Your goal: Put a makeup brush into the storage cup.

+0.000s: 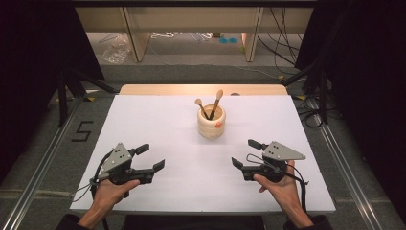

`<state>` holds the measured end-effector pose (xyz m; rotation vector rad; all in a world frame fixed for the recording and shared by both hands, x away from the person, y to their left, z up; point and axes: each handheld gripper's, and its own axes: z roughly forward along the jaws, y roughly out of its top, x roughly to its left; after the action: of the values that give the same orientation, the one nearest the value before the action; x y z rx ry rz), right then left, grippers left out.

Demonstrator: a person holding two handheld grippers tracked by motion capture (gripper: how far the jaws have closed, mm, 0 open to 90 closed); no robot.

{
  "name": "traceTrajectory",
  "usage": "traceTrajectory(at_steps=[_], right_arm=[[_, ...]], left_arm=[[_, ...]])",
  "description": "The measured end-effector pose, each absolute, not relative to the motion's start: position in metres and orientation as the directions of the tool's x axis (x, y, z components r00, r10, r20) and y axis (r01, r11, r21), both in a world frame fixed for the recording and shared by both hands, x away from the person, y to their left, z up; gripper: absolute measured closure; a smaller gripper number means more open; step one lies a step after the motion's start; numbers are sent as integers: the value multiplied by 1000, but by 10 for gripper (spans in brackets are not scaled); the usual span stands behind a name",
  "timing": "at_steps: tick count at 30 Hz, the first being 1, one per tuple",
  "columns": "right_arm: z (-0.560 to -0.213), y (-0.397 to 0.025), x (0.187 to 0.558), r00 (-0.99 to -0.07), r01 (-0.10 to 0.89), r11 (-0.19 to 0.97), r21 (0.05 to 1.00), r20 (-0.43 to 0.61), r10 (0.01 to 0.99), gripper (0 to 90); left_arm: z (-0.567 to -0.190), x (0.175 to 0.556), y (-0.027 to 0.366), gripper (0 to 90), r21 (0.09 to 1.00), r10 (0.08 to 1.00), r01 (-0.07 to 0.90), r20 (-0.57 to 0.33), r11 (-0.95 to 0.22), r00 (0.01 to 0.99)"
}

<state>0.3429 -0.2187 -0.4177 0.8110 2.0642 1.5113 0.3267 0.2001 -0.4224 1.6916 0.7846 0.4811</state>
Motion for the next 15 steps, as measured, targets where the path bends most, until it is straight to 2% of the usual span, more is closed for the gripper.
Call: traceTrajectory(at_steps=[15], right_arm=[[-422, -226, 324, -720, 207, 217, 954, -2, 694, 158]], left_arm=[[-422, 327, 200, 196, 961, 716, 249, -87, -124, 693]])
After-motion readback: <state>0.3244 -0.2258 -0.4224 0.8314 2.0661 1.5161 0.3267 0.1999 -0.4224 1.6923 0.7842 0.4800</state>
